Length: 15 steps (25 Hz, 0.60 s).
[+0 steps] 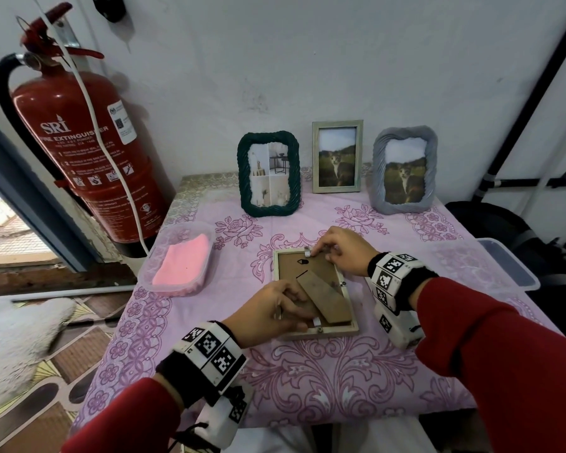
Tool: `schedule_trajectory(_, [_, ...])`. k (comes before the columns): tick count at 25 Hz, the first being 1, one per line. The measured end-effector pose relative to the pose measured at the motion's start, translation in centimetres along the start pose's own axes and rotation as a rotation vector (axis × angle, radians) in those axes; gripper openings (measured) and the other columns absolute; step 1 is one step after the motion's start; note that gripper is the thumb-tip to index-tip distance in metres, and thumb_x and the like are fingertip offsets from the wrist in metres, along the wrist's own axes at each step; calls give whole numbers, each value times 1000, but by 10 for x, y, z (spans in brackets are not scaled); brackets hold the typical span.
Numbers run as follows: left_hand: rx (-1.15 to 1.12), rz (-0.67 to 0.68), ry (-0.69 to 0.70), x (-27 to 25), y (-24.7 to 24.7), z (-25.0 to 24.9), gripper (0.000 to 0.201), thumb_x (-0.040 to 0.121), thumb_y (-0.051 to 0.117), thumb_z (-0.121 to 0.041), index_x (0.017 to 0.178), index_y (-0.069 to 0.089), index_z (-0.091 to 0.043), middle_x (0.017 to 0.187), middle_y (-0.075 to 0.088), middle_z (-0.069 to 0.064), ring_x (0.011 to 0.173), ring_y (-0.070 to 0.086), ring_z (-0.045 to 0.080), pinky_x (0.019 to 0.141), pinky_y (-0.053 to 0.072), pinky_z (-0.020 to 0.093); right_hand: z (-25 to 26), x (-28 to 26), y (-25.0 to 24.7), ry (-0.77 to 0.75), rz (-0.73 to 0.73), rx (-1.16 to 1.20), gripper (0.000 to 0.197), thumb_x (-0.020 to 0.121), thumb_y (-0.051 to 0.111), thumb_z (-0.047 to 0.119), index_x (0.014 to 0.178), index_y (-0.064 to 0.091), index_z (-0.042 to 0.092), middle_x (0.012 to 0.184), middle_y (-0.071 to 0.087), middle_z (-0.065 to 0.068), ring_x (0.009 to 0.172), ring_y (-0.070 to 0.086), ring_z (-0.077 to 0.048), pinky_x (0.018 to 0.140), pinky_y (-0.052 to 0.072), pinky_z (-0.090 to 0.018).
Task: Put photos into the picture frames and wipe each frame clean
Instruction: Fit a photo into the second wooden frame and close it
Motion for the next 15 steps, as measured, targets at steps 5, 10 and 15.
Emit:
schedule_trajectory(5, [-1,-268,-164,3,-28,10,23,84,67,-18,106,71,-15,108,60,5,97,57,13,88,46,26,6,-7,-5,23,53,49,31,85,54,-5,110,68,5,118,62,-13,111,57,-23,84,38,-14])
schedule_trajectory(10, [-75,-315,-471,13,-28,28,44,87,63,-25,124,52,-3,110,59,18,92,58,23,82,45,27,28,-14,-5,0,-75,-4,26,87,49,2,104,69,7,114,60,-12,107,56,-22,93,45,-28])
schedule_trajectory(15, [-73,-291,-490,12,-15,31,31,81,69,-25,96,66,2,95,65,25,96,59,33,85,50,42,44,-27,8,-86,107,51,20,86,62,12,105,69,8,107,68,-6,91,57,-7,70,38,-8])
Point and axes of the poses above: each hand's wrist, its own x-axis towards the middle knuckle, its own y-axis out of the palm, z = x × y, the point moved 4 cm from there along x, towards the middle knuckle
